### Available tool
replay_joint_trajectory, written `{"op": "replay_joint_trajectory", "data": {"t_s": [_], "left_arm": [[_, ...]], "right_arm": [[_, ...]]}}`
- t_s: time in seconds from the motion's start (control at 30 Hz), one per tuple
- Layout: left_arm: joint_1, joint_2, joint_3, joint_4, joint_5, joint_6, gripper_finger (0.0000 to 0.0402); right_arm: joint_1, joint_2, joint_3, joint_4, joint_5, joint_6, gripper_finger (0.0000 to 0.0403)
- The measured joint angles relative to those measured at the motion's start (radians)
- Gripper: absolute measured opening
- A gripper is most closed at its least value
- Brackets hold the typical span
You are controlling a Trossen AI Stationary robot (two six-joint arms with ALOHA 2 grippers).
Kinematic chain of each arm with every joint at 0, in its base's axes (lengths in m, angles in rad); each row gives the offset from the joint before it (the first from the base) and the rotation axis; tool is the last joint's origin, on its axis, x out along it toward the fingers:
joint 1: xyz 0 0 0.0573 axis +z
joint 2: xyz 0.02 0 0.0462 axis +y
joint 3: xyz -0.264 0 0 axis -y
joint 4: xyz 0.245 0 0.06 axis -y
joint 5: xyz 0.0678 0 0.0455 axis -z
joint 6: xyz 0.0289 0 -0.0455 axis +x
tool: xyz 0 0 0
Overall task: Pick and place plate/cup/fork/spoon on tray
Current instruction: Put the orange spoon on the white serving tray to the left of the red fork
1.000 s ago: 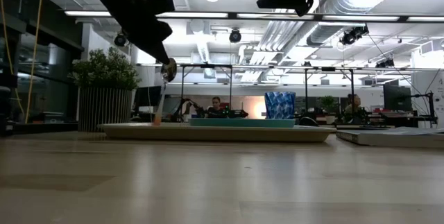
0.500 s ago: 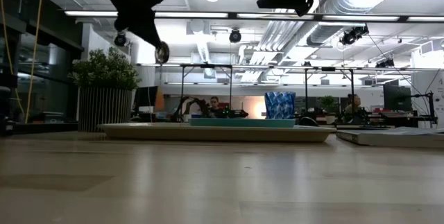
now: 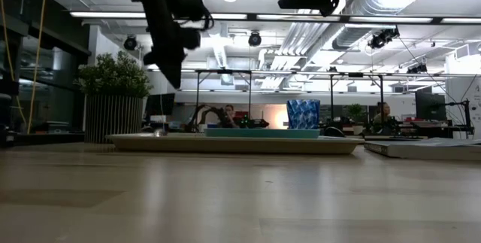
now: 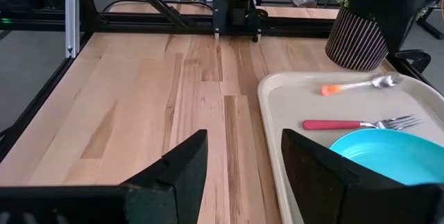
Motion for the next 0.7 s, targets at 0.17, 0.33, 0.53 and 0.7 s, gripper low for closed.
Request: {"op": "replay_joint_trajectory", "data": {"t_s": [0.17, 0.33, 0.53, 0.7], "left_arm": [[0.012, 0.065, 0.001, 0.026, -0.072, 0.010, 0.0000], [0.013, 0.066, 0.002, 0.085, -0.085, 0.022, 0.0000], [0.009, 0.066, -0.048, 0.199, -0.177, -0.050, 0.0000], [-0.009, 0.066, -0.194, 0.370, -0.167, -0.117, 0.0000]], "right_arm": [[0.000, 0.000, 0.000, 0.000, 0.000, 0.000, 0.0177], [0.000, 0.000, 0.000, 0.000, 0.000, -0.012, 0.0177], [0.000, 0.000, 0.000, 0.000, 0.000, -0.011, 0.0177], [0.000, 0.000, 0.000, 0.000, 0.000, -0.008, 0.0177]]}}
